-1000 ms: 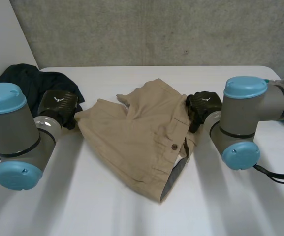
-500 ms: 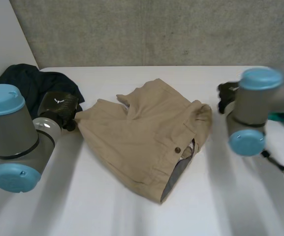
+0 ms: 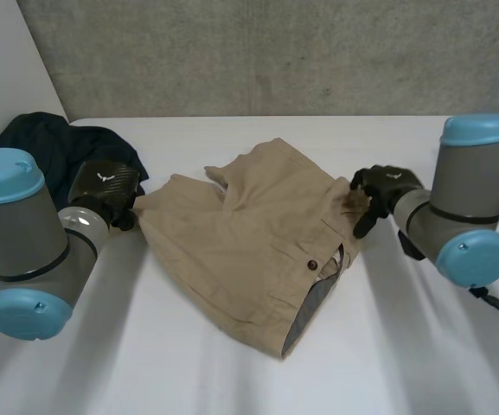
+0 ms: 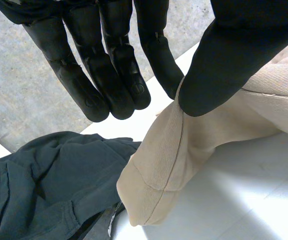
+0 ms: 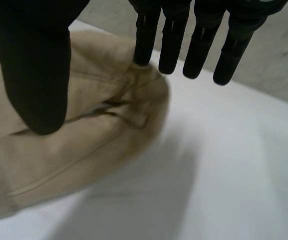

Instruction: Fold the laundry.

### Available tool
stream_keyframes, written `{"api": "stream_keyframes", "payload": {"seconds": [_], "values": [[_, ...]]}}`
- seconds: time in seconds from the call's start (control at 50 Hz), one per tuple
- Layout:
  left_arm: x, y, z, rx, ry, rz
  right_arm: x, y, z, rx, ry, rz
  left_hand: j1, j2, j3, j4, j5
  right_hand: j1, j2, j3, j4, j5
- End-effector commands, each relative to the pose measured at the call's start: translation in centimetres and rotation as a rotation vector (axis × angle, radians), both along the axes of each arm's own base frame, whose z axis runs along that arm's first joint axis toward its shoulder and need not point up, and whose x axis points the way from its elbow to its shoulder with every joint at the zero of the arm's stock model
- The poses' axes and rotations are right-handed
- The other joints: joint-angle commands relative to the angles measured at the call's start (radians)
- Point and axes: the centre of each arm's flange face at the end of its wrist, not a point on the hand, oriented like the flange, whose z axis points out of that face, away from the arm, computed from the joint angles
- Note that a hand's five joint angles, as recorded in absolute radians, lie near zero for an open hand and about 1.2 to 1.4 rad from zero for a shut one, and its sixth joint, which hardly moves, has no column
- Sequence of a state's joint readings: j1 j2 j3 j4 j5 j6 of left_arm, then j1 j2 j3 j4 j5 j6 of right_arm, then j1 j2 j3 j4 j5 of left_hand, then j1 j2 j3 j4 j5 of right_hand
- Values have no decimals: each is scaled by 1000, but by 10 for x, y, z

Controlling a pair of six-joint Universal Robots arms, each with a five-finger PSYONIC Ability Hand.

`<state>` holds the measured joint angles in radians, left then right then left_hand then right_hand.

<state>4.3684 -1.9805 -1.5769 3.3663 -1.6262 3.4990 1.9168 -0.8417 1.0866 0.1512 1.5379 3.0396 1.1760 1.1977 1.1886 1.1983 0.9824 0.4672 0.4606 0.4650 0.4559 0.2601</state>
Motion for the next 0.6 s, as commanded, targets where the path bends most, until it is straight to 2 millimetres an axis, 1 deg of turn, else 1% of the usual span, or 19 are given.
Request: {"api": "stream_keyframes", "payload": {"seconds": [0.02,0.04,0.18,0.24,0.34,0.44,0.48,0.54,0.56,0.58,0.6], "values": [[1,-1,0,1,1,-1,15,-11,-22,3,-37,24,220,199,208,198,239,-37,-31,-35,-26,-5],[1,-1,0,-1,1,-1,18,-17,-25,-7,-40,24,220,199,208,198,239,-29,-22,-26,-17,4],[2,-2,0,1,3,2,29,-36,-33,-79,-17,7,220,199,208,198,239,-23,-16,-20,-11,10],[3,-2,0,1,2,2,34,-40,-37,-106,2,16,220,199,208,198,239,-23,-16,-20,-11,10],[3,-3,0,1,2,0,44,-43,-48,-146,59,38,220,199,208,198,239,-23,-16,-20,-11,10],[3,-3,0,0,3,0,46,-50,-56,-183,74,10,220,199,208,198,239,-14,-7,-12,-2,19],[3,-3,1,-1,4,-1,47,-51,-58,-192,77,3,220,199,208,198,239,24,31,26,36,57],[3,-3,0,0,3,0,48,-55,-58,-220,77,-10,220,199,208,198,239,299,306,301,311,332],[4,-4,0,0,3,3,47,-56,-58,-229,81,-15,220,199,208,198,239,446,452,448,457,478],[4,-4,0,0,3,3,46,-59,-55,-248,89,-27,220,199,208,198,239,755,762,757,767,788],[5,-5,0,0,3,5,44,-60,-54,-254,97,-33,220,199,208,198,239,901,907,903,912,933]]}}
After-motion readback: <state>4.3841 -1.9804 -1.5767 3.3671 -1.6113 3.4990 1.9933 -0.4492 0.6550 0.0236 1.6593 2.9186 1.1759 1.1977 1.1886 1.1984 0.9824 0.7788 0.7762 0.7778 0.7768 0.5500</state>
